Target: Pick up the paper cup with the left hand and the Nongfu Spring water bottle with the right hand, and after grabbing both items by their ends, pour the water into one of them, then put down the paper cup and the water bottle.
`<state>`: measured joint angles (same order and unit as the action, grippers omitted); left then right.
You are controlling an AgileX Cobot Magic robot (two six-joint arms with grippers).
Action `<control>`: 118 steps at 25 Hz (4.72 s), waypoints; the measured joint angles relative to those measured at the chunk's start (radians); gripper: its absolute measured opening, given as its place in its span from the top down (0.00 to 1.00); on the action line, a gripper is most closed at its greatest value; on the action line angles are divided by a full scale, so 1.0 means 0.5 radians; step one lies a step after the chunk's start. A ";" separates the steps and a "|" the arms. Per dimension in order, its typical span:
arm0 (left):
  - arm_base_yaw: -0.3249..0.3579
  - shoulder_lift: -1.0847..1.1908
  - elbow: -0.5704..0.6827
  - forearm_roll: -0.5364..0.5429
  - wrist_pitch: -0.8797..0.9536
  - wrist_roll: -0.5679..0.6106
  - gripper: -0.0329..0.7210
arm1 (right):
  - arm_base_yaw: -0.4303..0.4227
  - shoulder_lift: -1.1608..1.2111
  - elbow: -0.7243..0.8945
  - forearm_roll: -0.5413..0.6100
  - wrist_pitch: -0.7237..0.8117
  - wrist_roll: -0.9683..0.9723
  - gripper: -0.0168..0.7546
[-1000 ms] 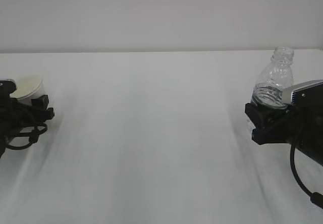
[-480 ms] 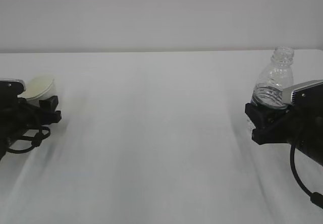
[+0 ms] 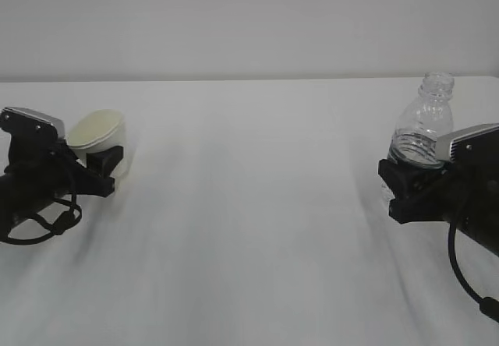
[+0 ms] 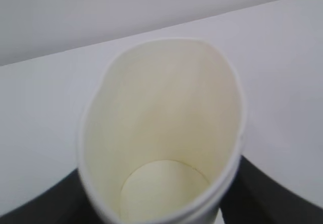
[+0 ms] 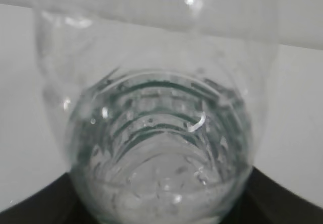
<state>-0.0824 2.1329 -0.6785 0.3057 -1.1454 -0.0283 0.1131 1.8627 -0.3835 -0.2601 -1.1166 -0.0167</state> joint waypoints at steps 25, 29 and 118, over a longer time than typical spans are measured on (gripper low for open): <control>-0.382 -0.007 -0.083 0.863 0.000 -0.450 0.40 | 0.000 0.000 0.000 0.003 0.000 0.000 0.42; -0.457 -0.007 -0.154 0.979 0.000 -0.556 0.40 | 0.000 0.000 0.000 0.003 0.000 0.000 0.42; -1.003 0.031 -0.683 1.575 0.315 -1.203 0.40 | 0.000 -0.886 0.174 0.031 1.016 -0.590 0.42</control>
<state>-0.5837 2.1482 -1.0202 1.0934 -0.9877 -0.6300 0.1131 1.4197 -0.2964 -0.2445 -0.6084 -0.3119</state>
